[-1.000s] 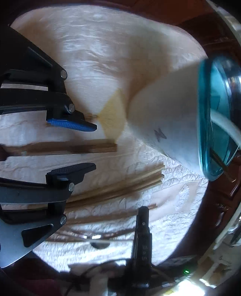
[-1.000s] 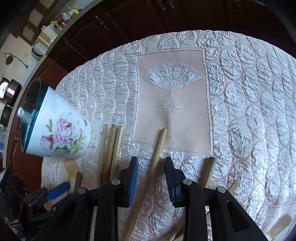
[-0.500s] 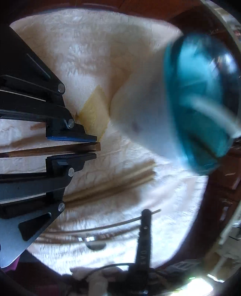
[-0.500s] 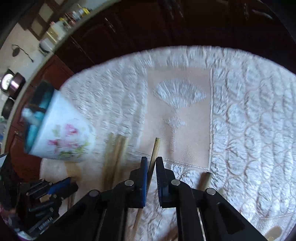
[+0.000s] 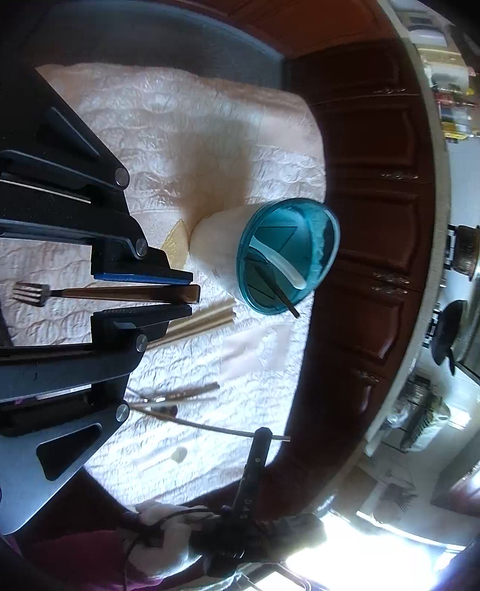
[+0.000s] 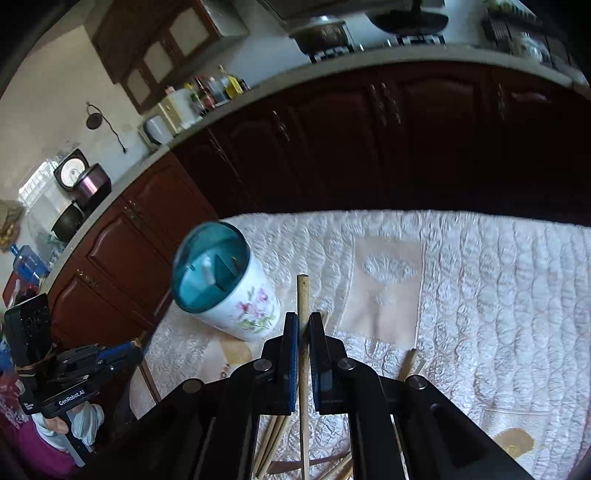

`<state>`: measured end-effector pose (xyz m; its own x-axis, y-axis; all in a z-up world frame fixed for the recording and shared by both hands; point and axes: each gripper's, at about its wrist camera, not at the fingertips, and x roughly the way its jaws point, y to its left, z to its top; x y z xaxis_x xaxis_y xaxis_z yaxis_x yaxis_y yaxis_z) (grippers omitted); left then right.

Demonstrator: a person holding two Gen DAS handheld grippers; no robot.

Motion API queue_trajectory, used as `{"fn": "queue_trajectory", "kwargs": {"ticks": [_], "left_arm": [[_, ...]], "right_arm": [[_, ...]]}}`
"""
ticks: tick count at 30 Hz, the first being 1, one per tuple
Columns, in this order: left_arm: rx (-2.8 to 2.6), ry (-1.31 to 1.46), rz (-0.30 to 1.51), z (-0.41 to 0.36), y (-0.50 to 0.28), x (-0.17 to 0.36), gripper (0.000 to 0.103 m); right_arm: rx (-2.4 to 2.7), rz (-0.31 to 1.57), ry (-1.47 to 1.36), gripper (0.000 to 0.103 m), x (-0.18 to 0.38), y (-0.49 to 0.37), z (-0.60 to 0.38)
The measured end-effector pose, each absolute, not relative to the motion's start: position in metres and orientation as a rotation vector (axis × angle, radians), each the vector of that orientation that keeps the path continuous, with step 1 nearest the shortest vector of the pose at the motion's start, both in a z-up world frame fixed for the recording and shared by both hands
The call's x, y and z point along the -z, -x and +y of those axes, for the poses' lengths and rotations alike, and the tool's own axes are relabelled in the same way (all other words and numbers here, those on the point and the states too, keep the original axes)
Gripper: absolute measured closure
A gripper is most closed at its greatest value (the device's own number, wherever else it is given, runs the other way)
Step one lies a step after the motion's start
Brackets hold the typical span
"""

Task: Organize utensils
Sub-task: 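Lift both held chopsticks upright and carry them over the cup with both grippers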

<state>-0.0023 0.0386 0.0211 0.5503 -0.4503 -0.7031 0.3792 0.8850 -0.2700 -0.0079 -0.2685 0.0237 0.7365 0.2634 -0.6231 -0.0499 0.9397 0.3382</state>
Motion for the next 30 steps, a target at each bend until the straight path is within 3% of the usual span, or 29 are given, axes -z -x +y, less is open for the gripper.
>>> {"fn": "queue_trajectory", "kwargs": {"ticks": [10,19,30], "left_arm": [[0.503,0.11,0.726,0.05,0.014,-0.088,0.094],[0.462,0.121,0.566,0.062,-0.027,-0.161,0.094],[0.397,0.094,0.556,0.057,-0.087,-0.164,0.094]], "right_arm": [[-0.229,0.61,-0.275,0.098,-0.085,0.013,-0.256],[-0.273,0.539,-0.213,0.098,-0.137,-0.024,-0.225],[-0.239,0.48,-0.153,0.098,-0.161,-0.09,-0.195]]}}
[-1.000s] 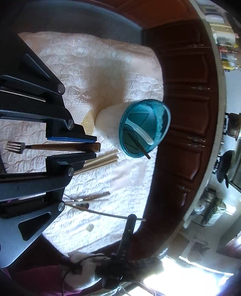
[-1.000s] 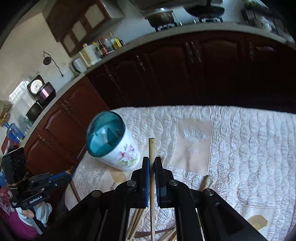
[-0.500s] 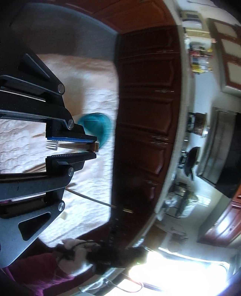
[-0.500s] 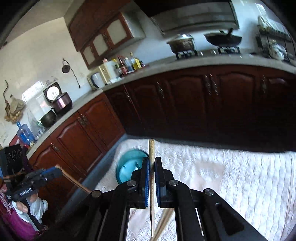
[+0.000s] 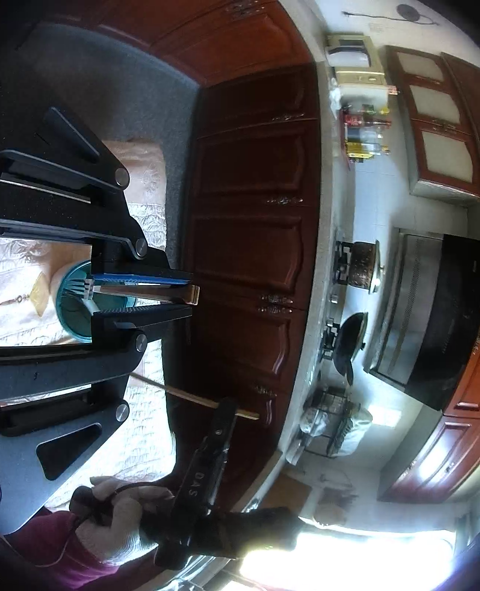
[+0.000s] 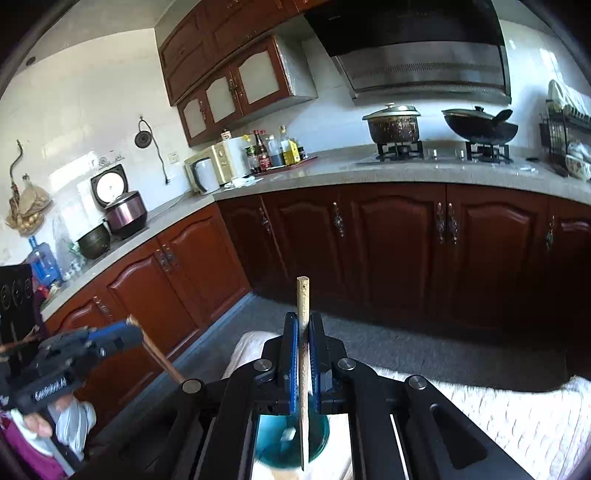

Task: Organize utensils
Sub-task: 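Lift both held chopsticks upright and carry them over the cup with both grippers, then drop the chopsticks into the cup and open both grippers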

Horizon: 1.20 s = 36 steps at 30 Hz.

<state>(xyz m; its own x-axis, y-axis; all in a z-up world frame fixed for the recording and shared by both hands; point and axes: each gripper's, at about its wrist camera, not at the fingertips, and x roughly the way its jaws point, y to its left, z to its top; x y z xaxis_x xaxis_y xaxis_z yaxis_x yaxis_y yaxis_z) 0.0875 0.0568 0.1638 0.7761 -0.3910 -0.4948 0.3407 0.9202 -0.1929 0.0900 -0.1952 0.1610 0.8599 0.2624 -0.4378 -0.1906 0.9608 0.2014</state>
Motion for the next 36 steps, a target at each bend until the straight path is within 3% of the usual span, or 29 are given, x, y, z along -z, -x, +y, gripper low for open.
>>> {"fn": "queue_trajectory", "kwargs": {"ticks": [11,22,28,30,32,33,34,36], "left_arm": [[0.368,0.053,0.628,0.037,-0.121,-0.123,0.094],[0.334,0.048,0.726,0.029,-0.135,-0.07,0.094],[0.315,0.067,0.725,0.031,-0.135,-0.069,0.094],[0.32,0.07,0.726,0.032,-0.134,-0.068,0.094],[0.317,0.076,0.724,0.032,-0.134,-0.07,0.092],[0.314,0.08,0.721,0.033,-0.133,-0.071,0.089],[0.312,0.084,0.72,0.033,-0.132,-0.071,0.086],[0.313,0.095,0.719,0.034,-0.13,-0.072,0.071]], "right_arm": [[-0.22,0.502,-0.187,0.098,-0.133,-0.142,-0.189],[-0.276,0.671,-0.182,0.098,-0.07,-0.167,-0.172],[-0.301,0.728,-0.249,0.097,-0.056,-0.175,-0.183],[-0.308,0.74,-0.276,0.093,-0.055,-0.173,-0.188],[-0.303,0.74,-0.27,0.074,-0.054,-0.169,-0.19],[-0.301,0.74,-0.266,0.07,-0.054,-0.166,-0.19],[-0.301,0.743,-0.263,0.069,-0.054,-0.163,-0.19],[-0.299,0.75,-0.261,0.069,-0.052,-0.158,-0.191]]}}
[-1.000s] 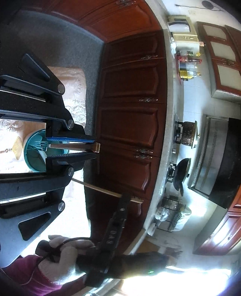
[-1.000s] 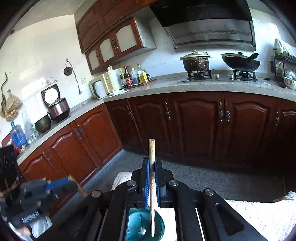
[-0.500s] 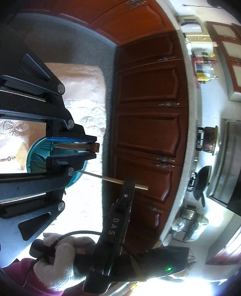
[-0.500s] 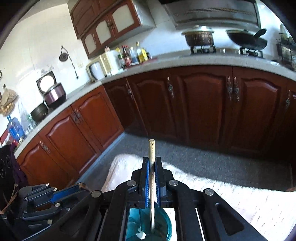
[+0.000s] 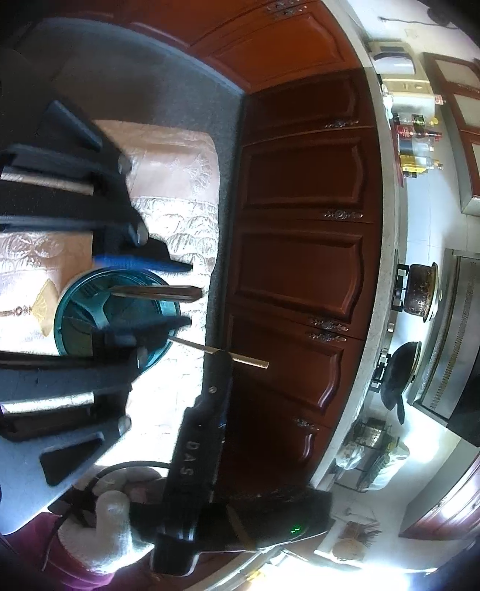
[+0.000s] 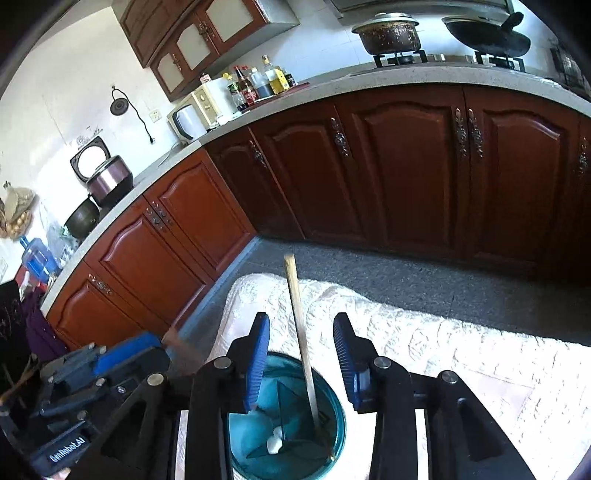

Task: Organize utensils
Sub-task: 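Drop the chopsticks into the cup and open both grippers, then grasp a wooden chopstick with the left gripper while the right gripper grasps another chopstick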

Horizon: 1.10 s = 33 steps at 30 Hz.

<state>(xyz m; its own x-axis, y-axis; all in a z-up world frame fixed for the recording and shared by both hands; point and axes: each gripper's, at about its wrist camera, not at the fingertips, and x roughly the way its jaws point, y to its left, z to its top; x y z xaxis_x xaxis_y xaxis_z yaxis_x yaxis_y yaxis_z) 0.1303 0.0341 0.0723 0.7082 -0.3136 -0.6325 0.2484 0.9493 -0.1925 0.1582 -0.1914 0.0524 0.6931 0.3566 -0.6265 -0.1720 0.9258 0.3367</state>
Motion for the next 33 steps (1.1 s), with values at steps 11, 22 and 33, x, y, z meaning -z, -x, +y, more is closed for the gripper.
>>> {"fn": "queue_trajectory", "kwargs": {"ticks": [11,22,33], "left_arm": [[0.297,0.099,0.703,0.031,-0.109,-0.075,0.058],[0.293,0.052,0.684,0.004,-0.071,-0.069,0.046],[0.363,0.031,0.713,-0.034,-0.038,-0.054,0.039]], "right_arm": [[-0.254,0.752,-0.258,0.068,-0.052,-0.113,-0.202],[-0.187,0.723,-0.266,0.063,-0.057,-0.046,-0.215],[-0.107,0.734,-0.257,0.061,-0.045,0.01,-0.233]]}}
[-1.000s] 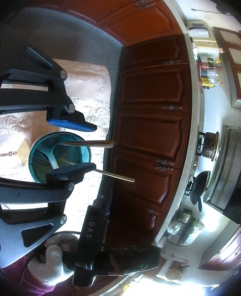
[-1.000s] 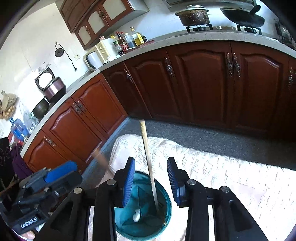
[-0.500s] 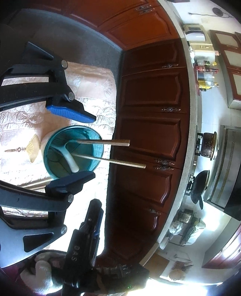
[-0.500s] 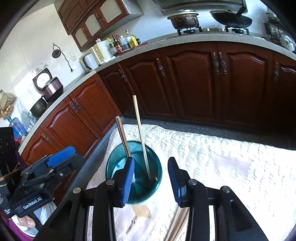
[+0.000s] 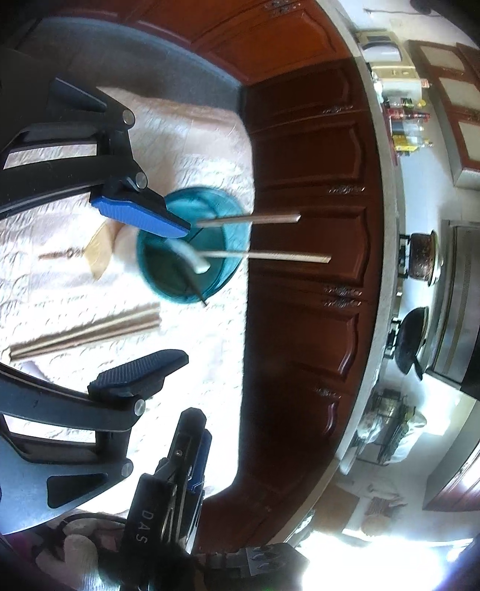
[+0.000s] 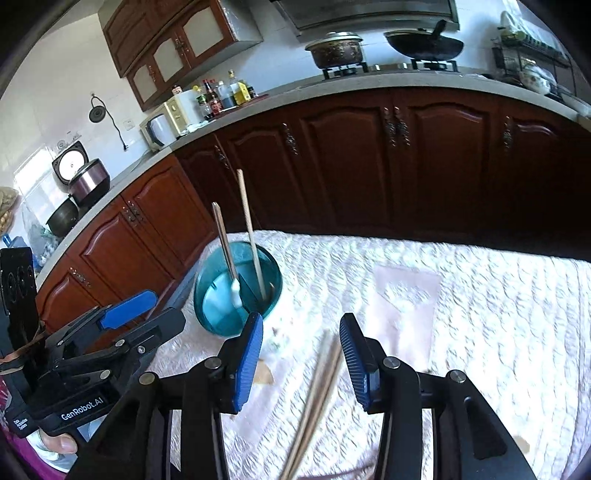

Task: Organize utensils
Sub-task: 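Grasp a wooden chopstick with the left gripper while the right gripper grasps another chopstick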

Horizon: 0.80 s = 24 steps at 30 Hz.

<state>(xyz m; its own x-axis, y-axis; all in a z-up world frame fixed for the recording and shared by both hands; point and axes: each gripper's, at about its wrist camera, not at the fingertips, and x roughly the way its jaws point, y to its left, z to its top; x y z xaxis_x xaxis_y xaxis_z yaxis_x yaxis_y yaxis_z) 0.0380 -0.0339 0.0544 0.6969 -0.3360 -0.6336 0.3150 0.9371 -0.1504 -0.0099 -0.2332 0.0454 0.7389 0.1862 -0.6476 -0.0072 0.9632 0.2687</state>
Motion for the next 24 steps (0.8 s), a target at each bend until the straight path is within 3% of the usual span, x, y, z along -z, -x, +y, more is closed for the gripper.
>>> {"fn": "queue_trajectory", "kwargs": {"ticks": [10,21,24], "left_arm": [[0.405,0.07,0.808,-0.047,-0.033,-0.023,0.039],[0.429,0.103,1.007,-0.06,-0.046,0.056,0.044],[0.413,0.082,1.017,-0.07,-0.051,0.068,0.044]], "right_arm": [[-0.043,0.803,-0.306,0.06,-0.009,0.032,-0.264],[0.014,0.931,-0.394,0.06,0.062,0.033,-0.307],[0.037,0.96,-0.42,0.067,0.076,0.027,-0.32]]}}
